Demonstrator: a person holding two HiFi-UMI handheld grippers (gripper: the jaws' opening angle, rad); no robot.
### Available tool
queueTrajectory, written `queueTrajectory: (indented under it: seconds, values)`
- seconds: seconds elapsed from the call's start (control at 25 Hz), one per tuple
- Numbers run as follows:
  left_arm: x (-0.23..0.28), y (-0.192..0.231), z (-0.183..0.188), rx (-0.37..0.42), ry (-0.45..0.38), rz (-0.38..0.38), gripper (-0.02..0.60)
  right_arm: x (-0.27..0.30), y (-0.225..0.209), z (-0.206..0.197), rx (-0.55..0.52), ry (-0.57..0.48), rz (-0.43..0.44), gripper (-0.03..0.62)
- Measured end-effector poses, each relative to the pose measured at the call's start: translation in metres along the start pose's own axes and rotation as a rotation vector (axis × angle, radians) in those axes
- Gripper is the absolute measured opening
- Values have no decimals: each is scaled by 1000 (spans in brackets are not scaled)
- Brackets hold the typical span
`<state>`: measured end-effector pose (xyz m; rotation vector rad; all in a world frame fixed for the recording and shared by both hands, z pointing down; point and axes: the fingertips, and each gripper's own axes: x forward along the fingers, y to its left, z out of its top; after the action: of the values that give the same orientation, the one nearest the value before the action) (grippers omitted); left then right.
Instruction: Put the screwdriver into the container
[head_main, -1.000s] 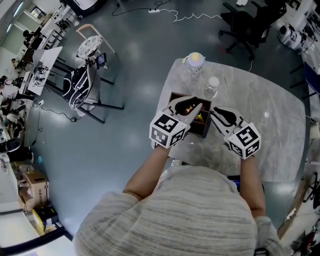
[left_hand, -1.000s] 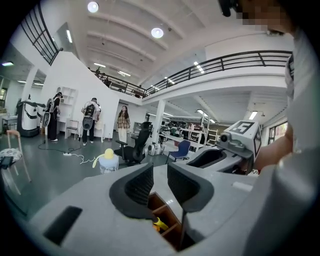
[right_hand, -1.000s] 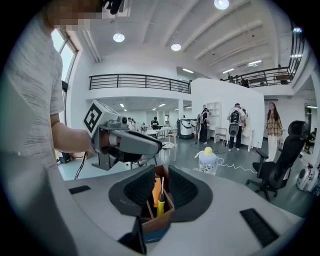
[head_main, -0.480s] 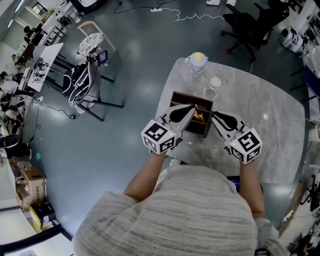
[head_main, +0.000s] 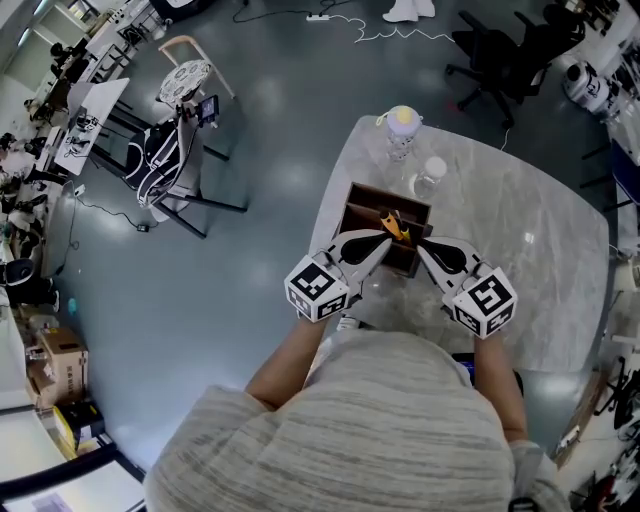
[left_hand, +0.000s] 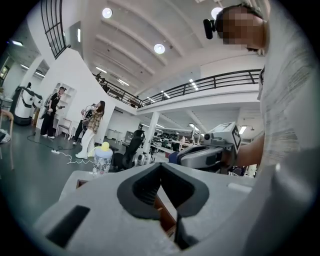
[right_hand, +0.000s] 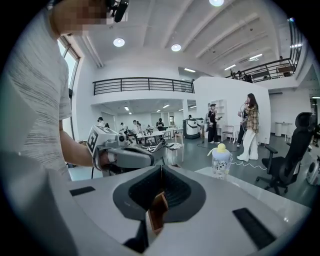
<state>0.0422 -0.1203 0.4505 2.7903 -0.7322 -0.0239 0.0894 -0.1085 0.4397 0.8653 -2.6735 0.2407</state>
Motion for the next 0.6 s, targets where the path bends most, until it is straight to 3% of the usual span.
queueTrajectory:
  seconds: [0.6]
  values:
    - [1,0,-9,9,21,-18,15,9,4,2,-24,24,18,12]
